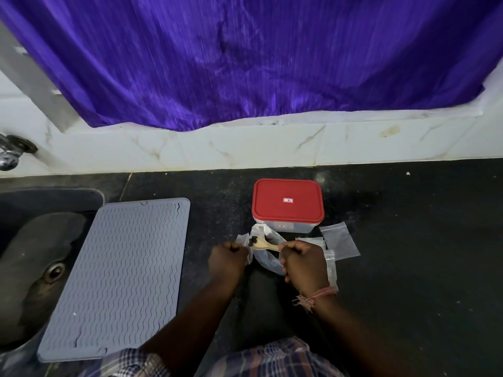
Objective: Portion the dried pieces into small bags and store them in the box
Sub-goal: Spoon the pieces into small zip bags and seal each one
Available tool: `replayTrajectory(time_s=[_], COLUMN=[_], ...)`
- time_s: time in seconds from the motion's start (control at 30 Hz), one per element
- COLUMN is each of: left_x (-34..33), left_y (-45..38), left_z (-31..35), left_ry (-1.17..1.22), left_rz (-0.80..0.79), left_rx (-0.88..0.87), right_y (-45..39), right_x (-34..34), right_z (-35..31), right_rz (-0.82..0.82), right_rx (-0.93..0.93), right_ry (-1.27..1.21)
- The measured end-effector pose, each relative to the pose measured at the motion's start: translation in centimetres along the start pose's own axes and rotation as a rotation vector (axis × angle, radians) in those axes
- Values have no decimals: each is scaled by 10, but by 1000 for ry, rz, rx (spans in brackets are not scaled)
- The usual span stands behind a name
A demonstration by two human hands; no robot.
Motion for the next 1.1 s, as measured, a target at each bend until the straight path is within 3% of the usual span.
replayTrajectory(time_s=[0.27,0.43,0.6,0.73,0.8,1.1], left_x=[5,3,2,4,6,12], left_y=[11,17,21,22,21,23], left_z=[12,17,19,20,19,18], left_ry=[-62,25,184,194,237,208], left_rz=[42,-29,-91,-72,-40,-66], left_rx=[-90,-86,-44,-39,-4,19], right_y=[0,8,21,28,30,6], right_x=[-6,-9,-29,-30,-24,15], right_z=[4,-4,-7,-9,-12,-10], right_rz=[33,67,-61,-32,-6,165], right_rx=[222,530,834,959,958,594], right_ry=[236,524,825,846,771,297])
Point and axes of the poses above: each hand's wrist, its own y-axis away from the middle knuckle, its own x-axis out of the back of the hand, z = x × y, the point moved 5 cm from there along -y, towards the middle knuckle, and after that the axes turned 5 degrees about z, right-handed, at the moved point
